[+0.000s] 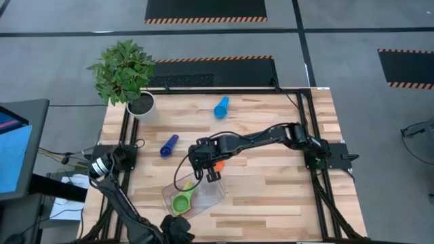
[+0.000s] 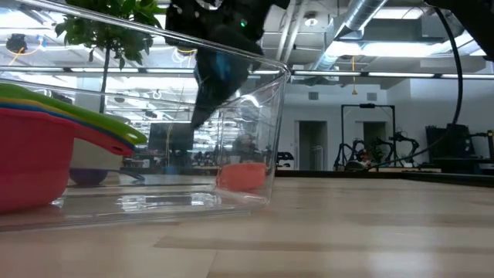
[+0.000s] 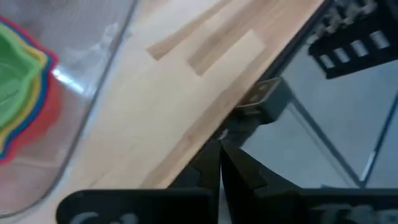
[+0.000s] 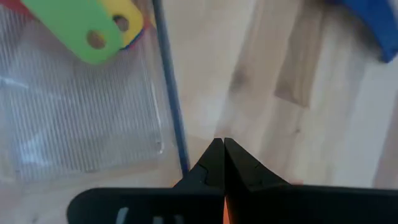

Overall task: Nest measuring cups in basket
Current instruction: Adjust the transparent bin

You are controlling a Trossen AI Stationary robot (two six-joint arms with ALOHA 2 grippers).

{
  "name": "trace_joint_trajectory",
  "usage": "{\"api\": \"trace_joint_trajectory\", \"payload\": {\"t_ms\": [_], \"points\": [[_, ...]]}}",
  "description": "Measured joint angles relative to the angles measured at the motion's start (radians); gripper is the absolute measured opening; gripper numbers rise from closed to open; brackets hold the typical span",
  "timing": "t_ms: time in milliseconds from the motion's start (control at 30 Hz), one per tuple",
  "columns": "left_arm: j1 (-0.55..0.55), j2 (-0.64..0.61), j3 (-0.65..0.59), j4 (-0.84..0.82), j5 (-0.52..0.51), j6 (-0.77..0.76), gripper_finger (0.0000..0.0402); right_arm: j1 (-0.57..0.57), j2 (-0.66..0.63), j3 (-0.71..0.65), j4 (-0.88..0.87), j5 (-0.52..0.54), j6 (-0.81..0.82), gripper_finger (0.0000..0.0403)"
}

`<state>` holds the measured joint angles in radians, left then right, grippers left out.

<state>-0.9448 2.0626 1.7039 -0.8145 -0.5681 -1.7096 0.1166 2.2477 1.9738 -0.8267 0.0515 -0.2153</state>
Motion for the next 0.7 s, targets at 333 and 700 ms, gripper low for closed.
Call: {"api": "trace_joint_trajectory", "payload": {"t_ms": [333, 700], "points": [[0.006, 0.0, 0.001, -0.17, 0.107, -0.026, 0.0, 0.027, -0.001, -0.015, -0.006, -0.004, 0.019, 0.001], [0.012, -0.002, 0.001, -0.338, 0.145, -0.042, 0.0, 0.066, -0.001, -0.015, -0.049, -0.005, 0.057, 0.001]]}}
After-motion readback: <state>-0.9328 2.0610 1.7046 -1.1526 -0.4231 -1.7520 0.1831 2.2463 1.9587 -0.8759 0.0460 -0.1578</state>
